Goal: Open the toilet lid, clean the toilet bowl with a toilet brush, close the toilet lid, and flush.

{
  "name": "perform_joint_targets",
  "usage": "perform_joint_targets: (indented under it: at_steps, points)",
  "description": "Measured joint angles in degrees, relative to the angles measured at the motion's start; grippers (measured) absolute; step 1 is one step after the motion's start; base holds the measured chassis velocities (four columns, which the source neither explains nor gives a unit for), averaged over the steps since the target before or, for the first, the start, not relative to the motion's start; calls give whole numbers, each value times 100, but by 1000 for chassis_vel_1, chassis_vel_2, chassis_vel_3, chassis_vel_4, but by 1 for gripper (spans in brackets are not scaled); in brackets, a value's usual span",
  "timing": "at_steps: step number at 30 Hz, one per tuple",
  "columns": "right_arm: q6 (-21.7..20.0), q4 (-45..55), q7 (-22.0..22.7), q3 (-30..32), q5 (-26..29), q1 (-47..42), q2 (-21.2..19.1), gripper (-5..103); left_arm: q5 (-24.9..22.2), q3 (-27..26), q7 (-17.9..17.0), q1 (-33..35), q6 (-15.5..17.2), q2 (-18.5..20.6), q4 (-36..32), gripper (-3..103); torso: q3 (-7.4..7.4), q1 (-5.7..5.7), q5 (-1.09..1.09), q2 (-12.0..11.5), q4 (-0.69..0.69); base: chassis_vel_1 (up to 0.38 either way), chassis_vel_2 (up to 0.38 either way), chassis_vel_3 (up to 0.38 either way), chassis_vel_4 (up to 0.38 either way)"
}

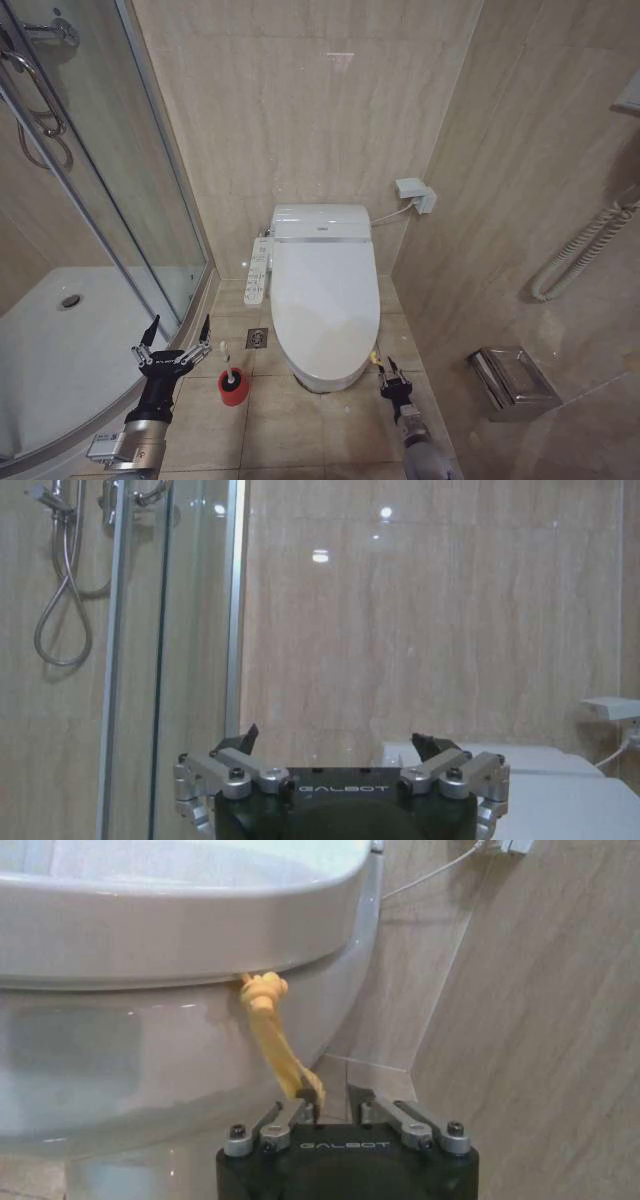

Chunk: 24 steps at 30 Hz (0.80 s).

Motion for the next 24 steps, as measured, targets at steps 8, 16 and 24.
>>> perform_joint_targets:
  at_steps: [8,16,24]
  points:
    - [30,121,-9,68,120,-106,10,1,0,0,0,0,0,0,0,100,0,0,0,0,-1,0,0,0,0]
    - [44,642,35,117,690,-331,71,1,0,0,0,0,0,0,0,100,0,0,0,0,-1,0,0,0,0]
    - [-174,1658,125,139,1142,-611,7,1,0,0,0,0,0,0,0,100,0,0,1,0,2,0,0,0,0]
